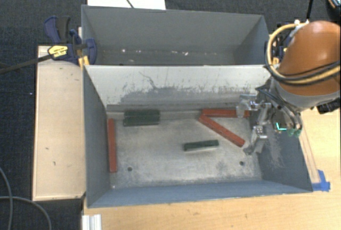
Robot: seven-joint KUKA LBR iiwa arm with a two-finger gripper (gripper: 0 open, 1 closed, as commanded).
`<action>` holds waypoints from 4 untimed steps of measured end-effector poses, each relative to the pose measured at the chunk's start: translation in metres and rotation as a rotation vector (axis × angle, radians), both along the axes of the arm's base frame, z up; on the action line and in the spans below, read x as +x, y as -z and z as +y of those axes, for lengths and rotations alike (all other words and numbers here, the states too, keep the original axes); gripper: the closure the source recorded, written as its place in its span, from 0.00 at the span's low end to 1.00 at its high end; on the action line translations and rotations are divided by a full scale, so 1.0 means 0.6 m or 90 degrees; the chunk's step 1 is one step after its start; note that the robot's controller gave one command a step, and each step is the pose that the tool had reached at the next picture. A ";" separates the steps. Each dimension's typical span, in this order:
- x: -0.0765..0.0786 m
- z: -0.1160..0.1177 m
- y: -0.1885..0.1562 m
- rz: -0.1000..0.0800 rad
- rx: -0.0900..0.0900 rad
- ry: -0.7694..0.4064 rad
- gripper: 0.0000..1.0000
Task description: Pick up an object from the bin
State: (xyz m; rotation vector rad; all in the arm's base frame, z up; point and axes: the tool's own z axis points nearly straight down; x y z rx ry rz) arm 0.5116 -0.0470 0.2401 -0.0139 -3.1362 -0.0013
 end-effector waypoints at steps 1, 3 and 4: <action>0.000 0.039 0.268 0.000 0.000 0.036 0.00; 0.076 0.099 0.282 -0.005 0.000 0.019 1.00; 0.072 0.121 0.036 -0.011 0.000 -0.050 1.00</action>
Offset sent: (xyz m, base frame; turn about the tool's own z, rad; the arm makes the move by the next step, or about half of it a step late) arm 0.0016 0.0224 -0.1568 0.0591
